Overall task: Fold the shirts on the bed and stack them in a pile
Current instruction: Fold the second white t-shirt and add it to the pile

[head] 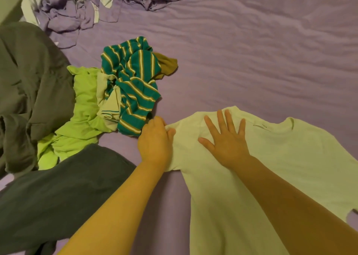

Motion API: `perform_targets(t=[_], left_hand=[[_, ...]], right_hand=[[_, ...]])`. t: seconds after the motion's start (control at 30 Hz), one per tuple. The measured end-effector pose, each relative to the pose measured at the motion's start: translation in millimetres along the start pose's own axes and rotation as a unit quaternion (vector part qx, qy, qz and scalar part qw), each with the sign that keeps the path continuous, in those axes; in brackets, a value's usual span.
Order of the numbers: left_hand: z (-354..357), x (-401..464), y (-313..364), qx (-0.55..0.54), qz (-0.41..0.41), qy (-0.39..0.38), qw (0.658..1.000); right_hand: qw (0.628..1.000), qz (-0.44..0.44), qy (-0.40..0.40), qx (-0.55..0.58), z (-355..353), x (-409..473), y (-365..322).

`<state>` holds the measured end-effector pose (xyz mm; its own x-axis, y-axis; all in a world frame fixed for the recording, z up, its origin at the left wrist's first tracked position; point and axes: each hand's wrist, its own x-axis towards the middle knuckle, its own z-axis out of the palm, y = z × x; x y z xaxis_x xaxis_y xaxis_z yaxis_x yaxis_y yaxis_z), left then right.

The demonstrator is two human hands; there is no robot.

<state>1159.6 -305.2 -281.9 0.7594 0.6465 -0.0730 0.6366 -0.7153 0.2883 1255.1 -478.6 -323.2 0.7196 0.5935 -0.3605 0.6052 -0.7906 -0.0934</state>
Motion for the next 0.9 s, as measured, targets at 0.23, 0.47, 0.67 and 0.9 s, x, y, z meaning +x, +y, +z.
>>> perform_targets(t=[0.23,0.47,0.67,0.9], left_hand=[[29.3,-54.8,30.2,0.069,0.347,-0.023,0.935],[64.1,-103.9,11.1,0.109,0.393,-0.14,0.902],[65.6,-98.5,18.5,0.151,0.365,-0.174,0.902],[32.1,-172.9,24.4,0.048,0.184,-0.215,0.958]], right_hand=[[0.999,-0.019,0.031,0.0,10.8,-38.1,18.0],[0.996,-0.039,0.083,0.022,46.2,-158.3,21.2],[0.998,-0.024,0.056,-0.001,67.2,-170.7,21.4],[0.999,0.027,-0.011,0.033,62.0,-202.7,6.2]])
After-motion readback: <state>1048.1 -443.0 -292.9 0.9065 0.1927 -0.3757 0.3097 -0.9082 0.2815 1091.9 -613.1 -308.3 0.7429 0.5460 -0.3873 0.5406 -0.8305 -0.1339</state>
